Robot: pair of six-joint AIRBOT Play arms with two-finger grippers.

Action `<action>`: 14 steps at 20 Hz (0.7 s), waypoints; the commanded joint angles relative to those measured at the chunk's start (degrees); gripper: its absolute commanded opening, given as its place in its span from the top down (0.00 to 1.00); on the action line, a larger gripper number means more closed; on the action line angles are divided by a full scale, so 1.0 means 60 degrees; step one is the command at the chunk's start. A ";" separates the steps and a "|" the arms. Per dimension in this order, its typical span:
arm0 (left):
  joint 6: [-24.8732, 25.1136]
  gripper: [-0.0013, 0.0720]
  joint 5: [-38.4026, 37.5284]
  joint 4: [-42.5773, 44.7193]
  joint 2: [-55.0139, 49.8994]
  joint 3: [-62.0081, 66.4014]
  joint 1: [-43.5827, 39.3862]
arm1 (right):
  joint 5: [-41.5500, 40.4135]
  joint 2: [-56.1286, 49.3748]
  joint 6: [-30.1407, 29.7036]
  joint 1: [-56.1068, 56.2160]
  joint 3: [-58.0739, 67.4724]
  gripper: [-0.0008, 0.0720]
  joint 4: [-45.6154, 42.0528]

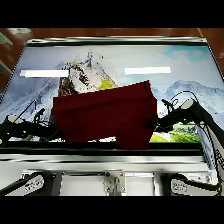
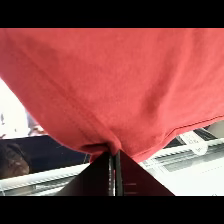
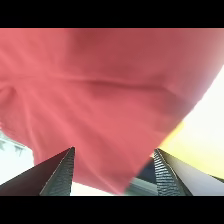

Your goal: Fold the shirts.

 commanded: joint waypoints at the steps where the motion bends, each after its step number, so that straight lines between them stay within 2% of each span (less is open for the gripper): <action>1: 0.0018 0.93 0.0011 0.0004 0.0007 0.0011 0.0000 | 0.0018 0.0153 0.0211 -0.0670 -0.0084 0.14 -0.0342; 6: 0.0025 0.93 0.0011 0.0004 0.0007 0.0015 0.0000 | -0.1042 -0.0138 0.0335 -0.0222 -0.0783 0.15 -0.0022; 7: 0.0138 0.93 -0.0026 0.0004 0.0007 0.0047 0.0000 | -0.1155 -0.0273 0.0331 -0.0058 -0.0809 0.27 0.0058; 10: 0.0171 0.93 -0.0026 0.0004 0.0026 0.0189 -0.0004 | -0.1625 -0.0270 0.0353 0.0182 -0.0794 0.71 0.0423; 13: 0.0331 0.93 -0.0022 0.0004 0.0026 0.0455 0.0000 | -0.1876 0.0193 0.0299 0.0164 -0.0794 0.90 0.0627; 14: 0.0331 0.93 -0.0022 0.0004 0.0026 0.0561 0.0000 | -0.1858 0.0412 0.0168 0.0138 -0.0794 0.90 0.0623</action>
